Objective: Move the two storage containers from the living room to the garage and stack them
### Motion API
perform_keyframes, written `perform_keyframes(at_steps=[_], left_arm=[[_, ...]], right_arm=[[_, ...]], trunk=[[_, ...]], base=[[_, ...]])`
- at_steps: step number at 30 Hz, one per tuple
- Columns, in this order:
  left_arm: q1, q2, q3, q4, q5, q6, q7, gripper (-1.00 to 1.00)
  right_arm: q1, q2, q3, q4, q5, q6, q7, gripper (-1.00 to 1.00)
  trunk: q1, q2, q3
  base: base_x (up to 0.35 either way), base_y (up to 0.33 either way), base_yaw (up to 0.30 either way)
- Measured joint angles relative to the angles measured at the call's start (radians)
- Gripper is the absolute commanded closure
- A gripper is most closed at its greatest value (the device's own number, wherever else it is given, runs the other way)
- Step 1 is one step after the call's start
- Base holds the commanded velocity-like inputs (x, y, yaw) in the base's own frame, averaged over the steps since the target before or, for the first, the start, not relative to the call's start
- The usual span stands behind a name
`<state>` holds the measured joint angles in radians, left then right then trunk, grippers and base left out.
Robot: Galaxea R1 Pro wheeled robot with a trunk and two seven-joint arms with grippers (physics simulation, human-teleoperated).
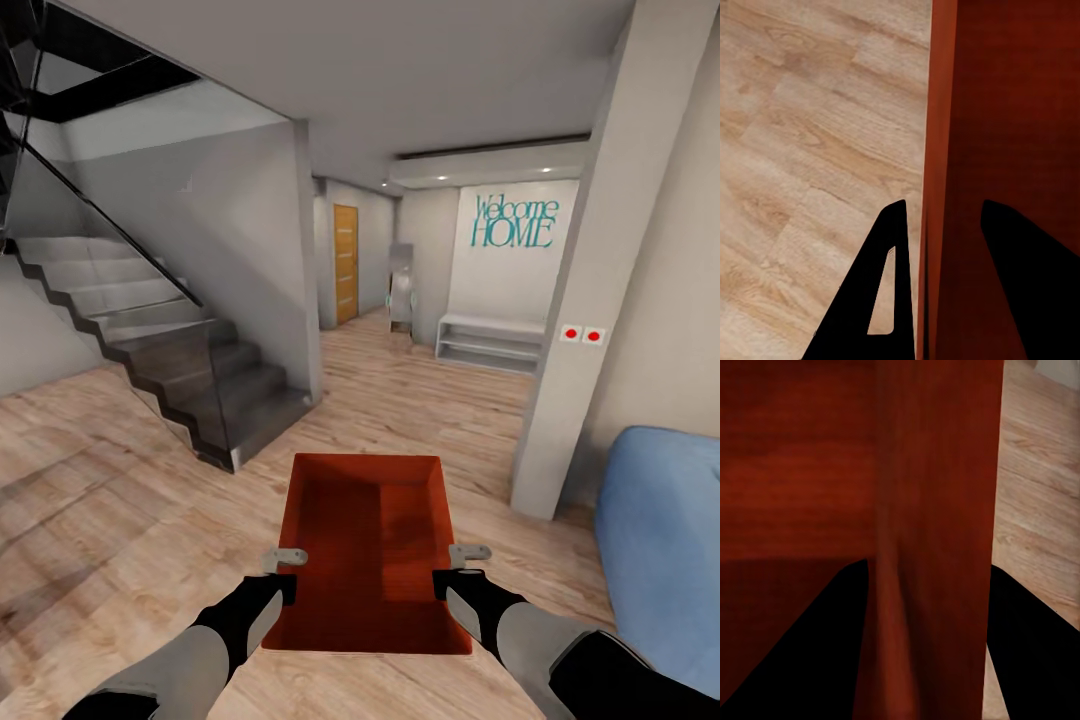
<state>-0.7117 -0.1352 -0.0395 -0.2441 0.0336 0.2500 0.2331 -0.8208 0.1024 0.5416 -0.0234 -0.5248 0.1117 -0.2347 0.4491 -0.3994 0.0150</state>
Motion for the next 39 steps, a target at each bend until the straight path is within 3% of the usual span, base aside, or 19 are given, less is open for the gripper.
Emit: perform_keyframes(at_steps=[17,39], left_arm=[[0.0,0.0,0.0,0.0,0.0,0.0,0.0,1.0],[0.0,0.0,0.0,0.0,0.0,0.0,0.0,1.0]], right_arm=[[0.0,0.0,0.001,0.0,-0.002,0.0,0.0,1.0],[0.0,0.0,0.0,0.0,0.0,0.0,0.0,1.0]], trunk=[[0.0,0.0,0.0],[0.0,0.0,0.0]], base=[[0.322,0.0,-0.194],[0.322,0.0,-0.01]])
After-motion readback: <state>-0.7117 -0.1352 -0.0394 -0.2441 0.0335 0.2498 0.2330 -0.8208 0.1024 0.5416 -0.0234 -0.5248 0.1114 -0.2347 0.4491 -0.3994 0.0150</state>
